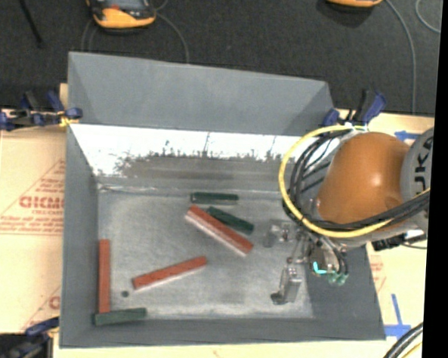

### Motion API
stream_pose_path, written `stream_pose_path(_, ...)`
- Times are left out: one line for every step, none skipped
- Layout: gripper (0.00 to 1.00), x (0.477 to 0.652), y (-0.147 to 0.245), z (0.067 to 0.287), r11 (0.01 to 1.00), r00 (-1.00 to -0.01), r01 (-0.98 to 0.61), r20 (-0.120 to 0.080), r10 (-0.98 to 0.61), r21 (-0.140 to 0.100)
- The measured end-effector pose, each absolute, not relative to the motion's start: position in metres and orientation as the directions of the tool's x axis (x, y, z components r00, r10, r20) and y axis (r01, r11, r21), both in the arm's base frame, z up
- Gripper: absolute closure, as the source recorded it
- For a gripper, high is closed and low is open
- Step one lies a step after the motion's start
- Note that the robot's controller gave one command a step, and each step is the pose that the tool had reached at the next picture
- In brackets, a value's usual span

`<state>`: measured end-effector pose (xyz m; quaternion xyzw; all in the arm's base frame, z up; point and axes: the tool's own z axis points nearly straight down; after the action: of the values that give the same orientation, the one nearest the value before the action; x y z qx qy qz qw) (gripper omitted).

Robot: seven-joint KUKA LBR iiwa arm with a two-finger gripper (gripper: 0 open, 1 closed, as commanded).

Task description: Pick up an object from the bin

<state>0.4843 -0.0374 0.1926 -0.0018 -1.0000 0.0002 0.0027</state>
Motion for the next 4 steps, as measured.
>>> stream_pose_path(0.00, 0.486, -0.037, 0.196, 1.000, -1.000, 0.002, -0.003, 0.002, -0.001)
stream_pose_path(0.00, 0.534, 0.011, 0.120, 0.999, -0.999, -0.040, -0.009, -0.040, -0.001)
stream_pose_path(0.00, 0.558, 0.008, 0.111, 1.000, -1.000, 0.007, 0.005, 0.007, 0.001)
stream_pose_path(0.00, 0.537, 0.057, 0.116, 0.998, -0.998, 0.060, -0.004, 0.060, 0.000)
